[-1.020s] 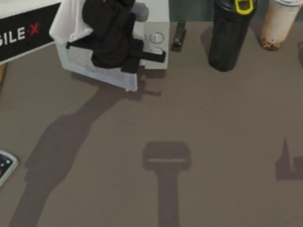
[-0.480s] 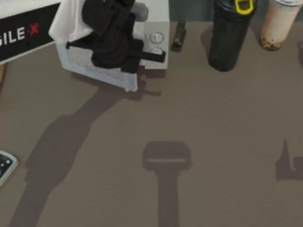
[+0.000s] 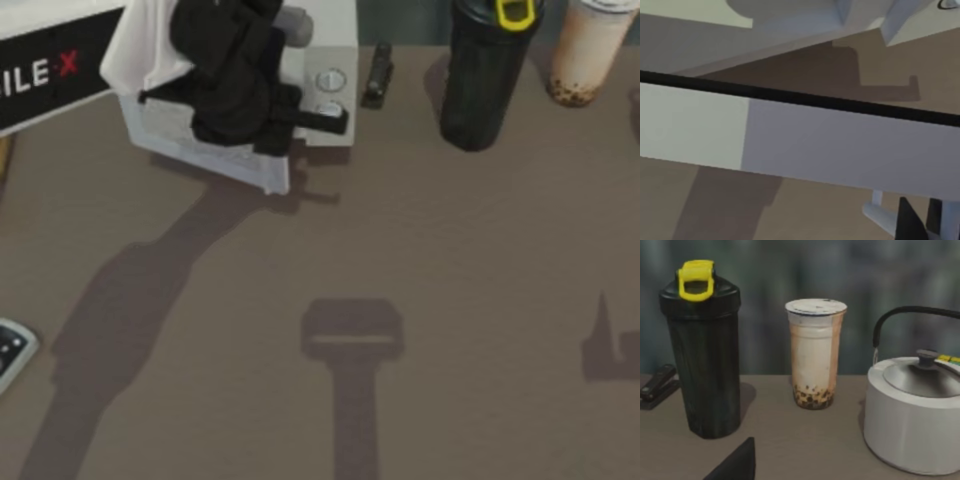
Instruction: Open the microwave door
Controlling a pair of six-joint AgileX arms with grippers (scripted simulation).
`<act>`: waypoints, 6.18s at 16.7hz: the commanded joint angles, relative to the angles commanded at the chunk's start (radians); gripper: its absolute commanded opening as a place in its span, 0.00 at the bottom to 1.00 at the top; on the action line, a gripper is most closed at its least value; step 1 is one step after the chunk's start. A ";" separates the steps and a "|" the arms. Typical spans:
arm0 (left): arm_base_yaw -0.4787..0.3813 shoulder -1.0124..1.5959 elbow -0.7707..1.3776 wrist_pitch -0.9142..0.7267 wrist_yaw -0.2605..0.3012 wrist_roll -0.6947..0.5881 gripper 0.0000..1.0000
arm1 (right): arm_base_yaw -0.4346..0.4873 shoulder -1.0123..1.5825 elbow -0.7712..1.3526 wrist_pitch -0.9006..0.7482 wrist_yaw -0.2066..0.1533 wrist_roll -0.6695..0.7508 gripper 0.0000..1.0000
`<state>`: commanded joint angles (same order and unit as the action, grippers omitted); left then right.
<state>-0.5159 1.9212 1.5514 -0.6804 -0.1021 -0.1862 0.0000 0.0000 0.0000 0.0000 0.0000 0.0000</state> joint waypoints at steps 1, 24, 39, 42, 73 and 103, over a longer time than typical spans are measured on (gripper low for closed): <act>0.005 -0.011 -0.015 0.005 0.008 0.017 0.00 | 0.000 0.000 0.000 0.000 0.000 0.000 1.00; 0.033 -0.070 -0.091 0.031 0.055 0.109 0.00 | 0.000 0.000 0.000 0.000 0.000 0.000 1.00; 0.072 -0.136 -0.179 0.048 0.130 0.237 0.00 | 0.000 0.000 0.000 0.000 0.000 0.000 1.00; 0.073 -0.140 -0.180 0.050 0.132 0.241 0.00 | 0.000 0.000 0.000 0.000 0.000 0.000 1.00; 0.125 -0.196 -0.250 0.046 0.215 0.384 0.00 | 0.000 0.000 0.000 0.000 0.000 0.000 1.00; 0.146 -0.213 -0.267 0.041 0.251 0.442 0.00 | 0.000 0.000 0.000 0.000 0.000 0.000 1.00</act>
<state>-0.3701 1.7078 1.2847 -0.6398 0.1490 0.2553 0.0000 0.0000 0.0000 0.0000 0.0000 0.0000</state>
